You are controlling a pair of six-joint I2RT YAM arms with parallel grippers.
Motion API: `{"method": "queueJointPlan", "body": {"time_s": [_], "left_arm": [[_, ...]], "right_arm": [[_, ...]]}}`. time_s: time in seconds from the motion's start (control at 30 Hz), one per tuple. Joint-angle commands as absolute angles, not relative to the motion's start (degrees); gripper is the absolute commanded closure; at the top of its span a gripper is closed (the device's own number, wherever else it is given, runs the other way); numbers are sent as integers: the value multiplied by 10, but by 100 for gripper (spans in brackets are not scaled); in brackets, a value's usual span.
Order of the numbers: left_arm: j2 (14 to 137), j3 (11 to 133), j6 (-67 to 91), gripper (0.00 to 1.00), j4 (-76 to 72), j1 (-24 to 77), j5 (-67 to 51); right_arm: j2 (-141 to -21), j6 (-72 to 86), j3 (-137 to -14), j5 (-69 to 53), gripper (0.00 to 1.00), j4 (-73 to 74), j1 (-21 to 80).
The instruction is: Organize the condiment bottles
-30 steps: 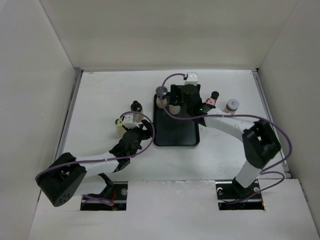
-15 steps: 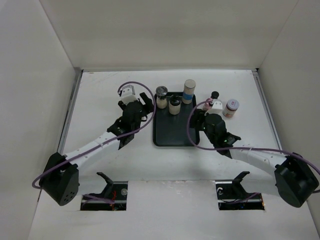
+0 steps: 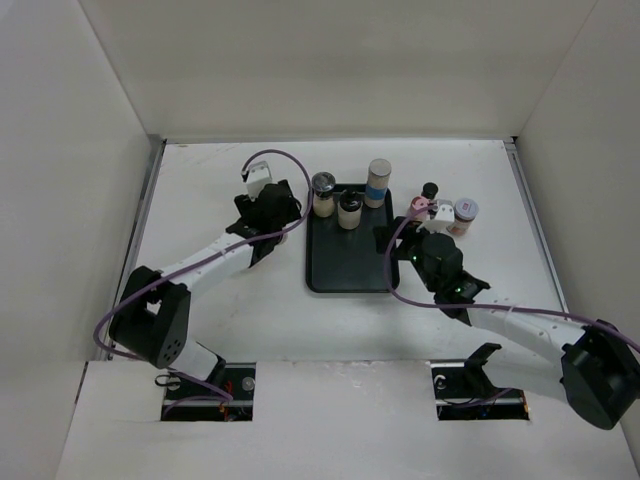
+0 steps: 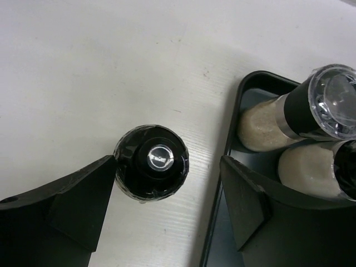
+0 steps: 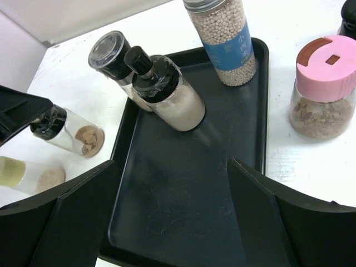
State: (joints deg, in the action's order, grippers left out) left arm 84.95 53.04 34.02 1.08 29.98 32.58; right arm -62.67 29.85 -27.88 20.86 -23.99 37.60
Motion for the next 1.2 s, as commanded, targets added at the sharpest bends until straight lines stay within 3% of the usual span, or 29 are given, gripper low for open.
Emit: {"method": "queueJointPlan", "body": {"time_s": [0.0,0.3,0.57,0.63,0.87,1.17], "left_arm": [[864,556,335,26,25,291,328],[903,564,323,27,16,286,326],[876,558,308,59,-10,295,338],[846,546,298,62,-26,305,346],[765,545,284,64,-17,395,352],[867,602,286,64,-45,451,316]], "right_arm": [[-632,308,-275,199,13,-278,377],[-649,308,-281,199,13,-272,375],[-654,308,-282,199,13,-273,377],[-649,306,-281,201,13,-277,377],[-642,310,-275,205,13,-278,371],[-636,310,-268,214,13,-282,363]]}}
